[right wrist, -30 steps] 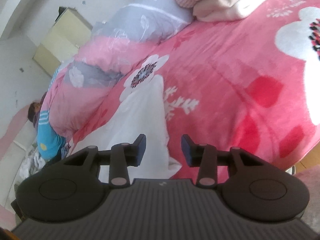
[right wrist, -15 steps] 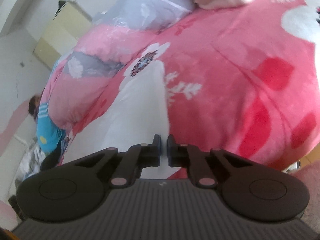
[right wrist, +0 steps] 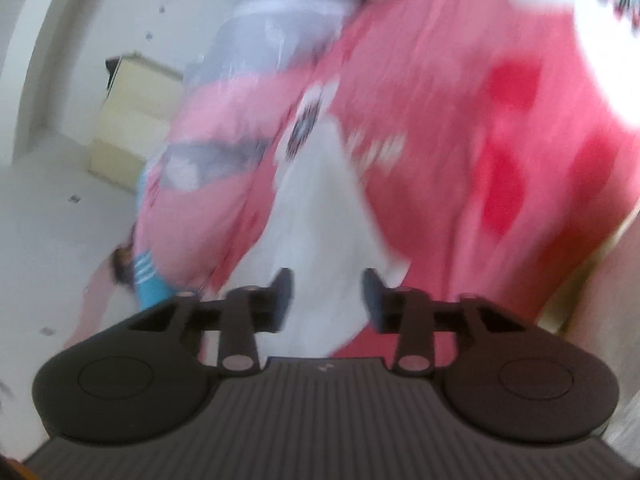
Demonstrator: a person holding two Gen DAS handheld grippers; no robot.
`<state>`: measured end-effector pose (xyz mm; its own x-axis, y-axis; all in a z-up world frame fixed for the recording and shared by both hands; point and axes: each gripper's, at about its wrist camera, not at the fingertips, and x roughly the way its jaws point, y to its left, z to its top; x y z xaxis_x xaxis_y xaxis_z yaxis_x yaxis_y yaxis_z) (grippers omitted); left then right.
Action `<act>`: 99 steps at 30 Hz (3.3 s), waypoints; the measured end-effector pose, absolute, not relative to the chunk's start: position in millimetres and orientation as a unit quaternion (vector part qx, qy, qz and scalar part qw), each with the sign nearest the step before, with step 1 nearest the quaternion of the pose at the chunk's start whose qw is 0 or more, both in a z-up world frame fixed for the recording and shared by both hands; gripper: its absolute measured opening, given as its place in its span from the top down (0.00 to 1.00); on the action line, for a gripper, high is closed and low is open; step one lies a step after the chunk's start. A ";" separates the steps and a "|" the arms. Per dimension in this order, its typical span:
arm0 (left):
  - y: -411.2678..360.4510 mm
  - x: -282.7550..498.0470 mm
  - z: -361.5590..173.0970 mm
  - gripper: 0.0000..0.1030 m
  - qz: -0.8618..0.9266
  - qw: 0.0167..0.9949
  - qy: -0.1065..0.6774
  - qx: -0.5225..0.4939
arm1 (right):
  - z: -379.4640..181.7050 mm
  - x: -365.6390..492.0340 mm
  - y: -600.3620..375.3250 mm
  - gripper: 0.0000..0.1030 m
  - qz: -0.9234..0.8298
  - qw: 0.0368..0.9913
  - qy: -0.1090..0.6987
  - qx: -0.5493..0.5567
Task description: Fold clothes
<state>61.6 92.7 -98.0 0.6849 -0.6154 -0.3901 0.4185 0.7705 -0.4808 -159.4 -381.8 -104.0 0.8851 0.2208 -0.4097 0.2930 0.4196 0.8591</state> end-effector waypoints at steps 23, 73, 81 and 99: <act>100.6 60.2 -98.2 0.44 -0.293 0.895 0.274 -0.196 | -151.3 -155.3 -383.6 0.83 -0.080 0.761 0.205 0.610; 106.2 36.9 -94.5 0.37 -0.238 0.936 0.241 -0.096 | -98.9 -29.4 -315.3 1.00 -0.006 0.956 0.255 0.147; 105.7 37.7 -94.8 0.37 -0.238 0.936 0.240 -0.099 | -86.8 -32.2 -326.3 0.93 -0.005 0.955 0.257 0.149; 107.7 41.8 -95.3 0.37 -0.235 0.936 0.237 -0.109 | -93.7 20.3 -389.8 0.86 -0.028 0.926 0.304 0.222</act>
